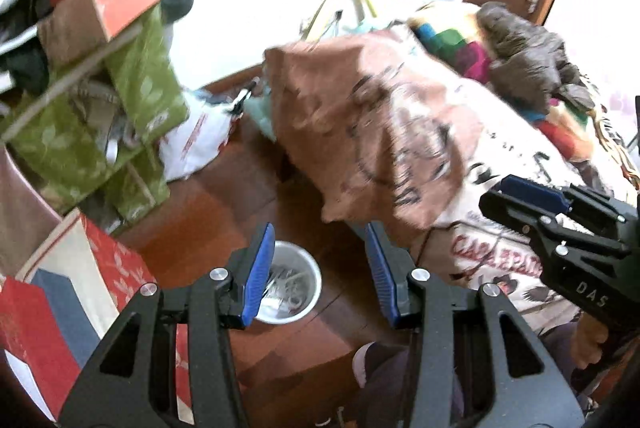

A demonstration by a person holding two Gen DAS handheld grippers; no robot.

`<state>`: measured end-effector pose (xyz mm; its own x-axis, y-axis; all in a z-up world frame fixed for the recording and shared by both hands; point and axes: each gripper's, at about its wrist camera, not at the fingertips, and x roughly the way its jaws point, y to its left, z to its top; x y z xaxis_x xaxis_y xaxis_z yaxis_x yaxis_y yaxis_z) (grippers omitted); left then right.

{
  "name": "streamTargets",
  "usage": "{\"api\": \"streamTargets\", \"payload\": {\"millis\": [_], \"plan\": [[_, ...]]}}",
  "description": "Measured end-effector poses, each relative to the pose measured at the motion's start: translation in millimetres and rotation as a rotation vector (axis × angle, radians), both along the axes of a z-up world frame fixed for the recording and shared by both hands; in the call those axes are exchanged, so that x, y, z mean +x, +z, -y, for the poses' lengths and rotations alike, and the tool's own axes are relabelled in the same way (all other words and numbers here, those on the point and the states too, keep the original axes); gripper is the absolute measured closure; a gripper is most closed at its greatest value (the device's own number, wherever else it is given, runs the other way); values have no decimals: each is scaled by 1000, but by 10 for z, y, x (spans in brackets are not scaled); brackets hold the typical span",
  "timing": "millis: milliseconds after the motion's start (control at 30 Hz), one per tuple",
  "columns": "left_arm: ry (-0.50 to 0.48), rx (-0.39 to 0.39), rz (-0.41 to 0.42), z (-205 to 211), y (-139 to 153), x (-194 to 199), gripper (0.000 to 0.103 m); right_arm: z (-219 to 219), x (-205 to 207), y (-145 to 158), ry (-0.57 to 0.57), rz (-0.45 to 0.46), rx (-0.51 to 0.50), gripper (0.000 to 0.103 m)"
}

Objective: Collect trash
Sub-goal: 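Move both tools back over the last items on the duvet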

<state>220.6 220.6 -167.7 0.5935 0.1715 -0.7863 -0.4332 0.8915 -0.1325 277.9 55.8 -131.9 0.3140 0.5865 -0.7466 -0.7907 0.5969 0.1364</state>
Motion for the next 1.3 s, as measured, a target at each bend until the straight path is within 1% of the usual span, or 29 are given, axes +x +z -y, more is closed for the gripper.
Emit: {"api": "streamTargets", "payload": {"millis": [67, 167, 300, 500, 600, 767, 833, 1000, 1067, 1167, 1300], "plan": [[-14, 7, 24, 132, 126, 39, 57, 160, 13, 76, -19, 12, 24, 59], [-48, 11, 47, 360, 268, 139, 56, 425, 39, 188, -56, 51, 41, 58], [-97, 26, 65, 668, 398, 310, 46, 808, 188, 310, -107, 69, 64, 56], [-203, 58, 63, 1209, 485, 719, 45, 1344, 489, 382, -203, 119, 59, 56], [-253, 53, 59, 1463, 466, 966, 45, 1633, 703, 355, -266, 124, 50, 55], [-334, 43, 35, 1847, 330, 1400, 45, 1993, 1062, 206, -356, 107, 12, 55], [-362, 36, 22, 1966, 257, 1562, 45, 2128, 1231, 93, -391, 93, -14, 55], [-420, 25, -16, 2180, 23, 1954, 45, 2347, 1573, -177, -421, 47, -45, 55], [-432, 22, -28, 2213, -69, 2039, 45, 2402, 1681, -275, -416, 24, -10, 55], [-445, 14, -55, 2236, -263, 2179, 45, 2415, 1946, -471, -431, -48, 15, 55], [-446, -10, -97, 2251, -533, 2364, 45, 2329, 2323, -758, -456, -99, -21, 55]]}}
